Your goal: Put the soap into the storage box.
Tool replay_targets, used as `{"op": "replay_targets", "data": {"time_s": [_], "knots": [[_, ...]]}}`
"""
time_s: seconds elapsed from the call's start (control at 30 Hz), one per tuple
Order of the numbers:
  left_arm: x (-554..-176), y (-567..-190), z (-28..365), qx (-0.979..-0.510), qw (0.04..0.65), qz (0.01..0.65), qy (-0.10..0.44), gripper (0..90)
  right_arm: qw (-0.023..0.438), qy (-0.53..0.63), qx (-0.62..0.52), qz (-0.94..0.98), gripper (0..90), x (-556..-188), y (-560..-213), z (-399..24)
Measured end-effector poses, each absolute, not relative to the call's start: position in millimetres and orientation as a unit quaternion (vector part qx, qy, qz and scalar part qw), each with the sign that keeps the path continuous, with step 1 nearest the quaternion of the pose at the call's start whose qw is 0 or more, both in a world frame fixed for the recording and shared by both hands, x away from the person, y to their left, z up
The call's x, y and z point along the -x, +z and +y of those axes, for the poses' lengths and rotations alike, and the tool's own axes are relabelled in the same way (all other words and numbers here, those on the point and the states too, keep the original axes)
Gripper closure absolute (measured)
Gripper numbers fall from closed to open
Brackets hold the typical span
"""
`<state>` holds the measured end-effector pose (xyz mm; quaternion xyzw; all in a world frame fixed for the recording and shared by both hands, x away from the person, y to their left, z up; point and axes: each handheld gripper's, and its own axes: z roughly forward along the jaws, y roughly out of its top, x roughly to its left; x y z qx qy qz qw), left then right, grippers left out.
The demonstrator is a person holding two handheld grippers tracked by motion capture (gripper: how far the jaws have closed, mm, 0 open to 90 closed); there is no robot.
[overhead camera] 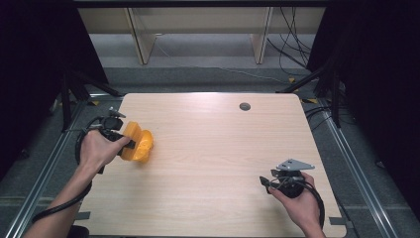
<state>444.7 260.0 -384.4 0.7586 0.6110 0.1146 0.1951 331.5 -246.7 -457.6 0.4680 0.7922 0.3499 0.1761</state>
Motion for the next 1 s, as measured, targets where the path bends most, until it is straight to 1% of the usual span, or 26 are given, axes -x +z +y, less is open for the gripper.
{"op": "replay_targets", "data": {"time_s": [0.07, 0.1, 0.2, 0.4, 1.0], "knots": [[-448, -387, 260, -0.758, 0.196, 0.610, 0.119, 60.5, 0.171, 0.349, -0.474, 0.790, 48.3, -331, -458, -246], [-450, -388, 260, -0.757, 0.194, 0.612, 0.120, 60.5, 0.176, 0.349, -0.467, 0.793, 48.4, -332, -458, -247], [-454, -390, 258, -0.750, 0.193, 0.623, 0.111, 60.5, 0.175, 0.349, -0.467, 0.793, 48.3, -332, -458, -247], [-461, -392, 253, -0.757, 0.188, 0.616, 0.113, 60.5, 0.174, 0.350, -0.468, 0.793, 48.3, -332, -458, -247], [-472, -406, 250, -0.752, 0.176, 0.626, 0.109, 60.5, 0.171, 0.352, -0.466, 0.793, 48.3, -332, -459, -246]]}}
